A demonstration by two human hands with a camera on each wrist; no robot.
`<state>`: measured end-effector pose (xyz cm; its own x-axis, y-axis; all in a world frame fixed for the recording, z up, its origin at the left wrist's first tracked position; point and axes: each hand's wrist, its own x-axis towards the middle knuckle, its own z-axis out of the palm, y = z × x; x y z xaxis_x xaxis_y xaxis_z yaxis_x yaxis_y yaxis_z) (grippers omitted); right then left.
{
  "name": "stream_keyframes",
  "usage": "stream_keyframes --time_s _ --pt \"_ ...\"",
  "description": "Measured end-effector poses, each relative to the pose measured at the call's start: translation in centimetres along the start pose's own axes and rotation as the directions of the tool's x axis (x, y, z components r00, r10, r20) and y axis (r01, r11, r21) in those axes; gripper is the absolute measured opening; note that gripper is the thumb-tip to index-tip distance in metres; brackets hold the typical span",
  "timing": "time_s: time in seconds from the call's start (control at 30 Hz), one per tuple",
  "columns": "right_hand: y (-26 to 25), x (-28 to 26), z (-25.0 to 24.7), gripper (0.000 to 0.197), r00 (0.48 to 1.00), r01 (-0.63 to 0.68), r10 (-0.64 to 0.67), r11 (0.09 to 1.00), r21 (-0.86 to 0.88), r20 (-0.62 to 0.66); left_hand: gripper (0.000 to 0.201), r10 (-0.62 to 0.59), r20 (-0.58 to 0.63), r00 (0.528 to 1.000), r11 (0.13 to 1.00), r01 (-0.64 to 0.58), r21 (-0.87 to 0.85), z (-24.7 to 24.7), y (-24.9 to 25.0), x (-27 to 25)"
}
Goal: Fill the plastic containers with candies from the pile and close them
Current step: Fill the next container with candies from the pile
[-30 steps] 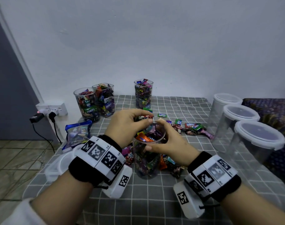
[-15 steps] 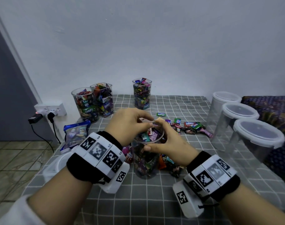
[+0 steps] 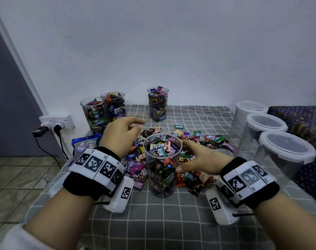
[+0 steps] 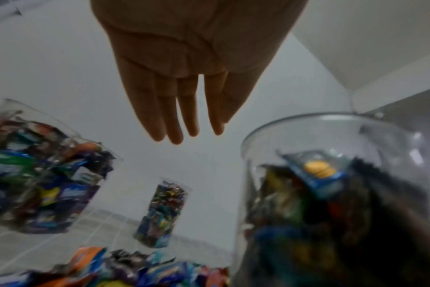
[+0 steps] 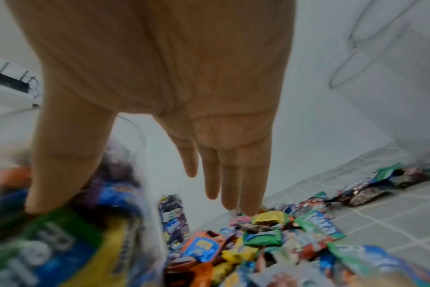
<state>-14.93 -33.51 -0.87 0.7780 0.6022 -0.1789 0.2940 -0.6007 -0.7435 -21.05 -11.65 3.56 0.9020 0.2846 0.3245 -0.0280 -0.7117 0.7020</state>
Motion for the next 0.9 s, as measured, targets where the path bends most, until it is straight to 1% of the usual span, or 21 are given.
stream_keyframes --time_s 0.07,0.1,0.13,0.2,0.27,0.3,0.33,0.37,0.43,0.47,0.53,0.57,0.63,0.67,0.7,0.77,0.8,0.83,0.9 --pt "0.4 0.4 -0.5 0.097 0.998 -0.065 0.063 0.993 -0.095 -0.023 0.020 -0.090 0.081 0.993 0.981 0.074 0.180 0.5 -1.0 0.3" --pt "0.7 0.7 -0.6 0.092 0.995 -0.095 0.089 0.982 -0.165 -0.046 0.023 -0.128 0.132 0.983 0.958 0.088 0.272 1.1 -1.6 0.5" --pt "1.0 1.1 -0.7 0.092 0.992 -0.118 0.105 0.963 -0.241 -0.065 0.027 -0.157 0.187 0.970 0.932 0.083 0.352 1.6 -2.2 0.8" --pt "1.7 2.0 -0.5 0.099 0.986 -0.165 0.147 0.925 -0.343 -0.077 0.039 -0.210 0.296 0.932 0.900 0.065 0.432 3.0 -3.6 1.3" --pt "2.4 2.7 -0.1 0.107 0.982 -0.190 0.184 0.896 -0.401 -0.054 0.058 -0.257 0.399 0.880 0.877 0.039 0.479 4.1 -4.7 1.8" --pt "2.6 3.0 0.1 0.110 0.979 -0.200 0.200 0.890 -0.409 -0.042 0.069 -0.268 0.437 0.859 0.853 0.002 0.521 4.6 -5.2 2.0" --pt "2.9 3.2 0.2 0.113 0.977 -0.208 0.211 0.892 -0.401 -0.037 0.076 -0.295 0.460 0.838 0.824 -0.020 0.566 5.1 -5.6 2.1" --pt "3.0 3.4 0.4 0.114 0.976 -0.209 0.214 0.896 -0.392 -0.032 0.079 -0.309 0.466 0.829 0.806 -0.031 0.591 5.6 -5.9 2.2" --pt "3.2 3.7 0.9 0.116 0.978 -0.200 0.210 0.899 -0.390 -0.018 0.081 -0.352 0.447 0.822 0.800 0.017 0.599 7.4 -7.6 3.5" --pt "3.3 3.9 1.0 0.116 0.978 -0.198 0.210 0.894 -0.401 -0.015 0.086 -0.360 0.442 0.822 0.822 0.056 0.566 9.2 -10.4 4.9" --pt "3.2 4.1 1.3 0.113 0.978 -0.191 0.210 0.876 -0.443 -0.005 0.092 -0.318 0.472 0.822 0.854 0.032 0.520 12.7 -14.5 6.9" --pt "3.1 4.2 1.4 0.111 0.977 -0.188 0.214 0.865 -0.466 0.004 0.088 -0.341 0.488 0.803 0.843 0.031 0.537 13.2 -14.4 6.9" --pt "3.0 4.5 1.6 0.108 0.974 -0.183 0.224 0.846 -0.500 0.022 0.077 -0.405 0.507 0.761 0.786 0.006 0.618 12.6 -12.9 6.1" --pt "3.0 4.6 1.6 0.106 0.974 -0.181 0.226 0.839 -0.513 0.026 0.071 -0.398 0.508 0.764 0.777 -0.013 0.629 11.5 -11.2 5.2" --pt "3.0 4.7 1.6 0.105 0.973 -0.181 0.230 0.832 -0.525 0.028 0.067 -0.369 0.514 0.775 0.792 -0.028 0.610 9.9 -8.7 4.1" --pt "3.0 4.8 1.6 0.103 0.971 -0.183 0.237 0.818 -0.545 0.030 0.062 -0.366 0.510 0.779 0.808 -0.006 0.589 8.7 -7.3 3.3" --pt "3.0 4.8 1.7 0.102 0.971 -0.183 0.238 0.812 -0.554 0.028 0.059 -0.375 0.510 0.774 0.805 0.000 0.593 8.0 -6.5 2.8" --pt "3.0 4.8 1.7 0.100 0.971 -0.182 0.237 0.806 -0.563 0.027 0.055 -0.386 0.517 0.764 0.787 -0.020 0.617 7.4 -5.4 2.3" --pt "2.8 4.8 1.7 0.097 0.971 -0.182 0.239 0.797 -0.576 0.025 0.044 -0.438 0.496 0.750 0.750 0.000 0.661 7.0 -4.3 1.9"
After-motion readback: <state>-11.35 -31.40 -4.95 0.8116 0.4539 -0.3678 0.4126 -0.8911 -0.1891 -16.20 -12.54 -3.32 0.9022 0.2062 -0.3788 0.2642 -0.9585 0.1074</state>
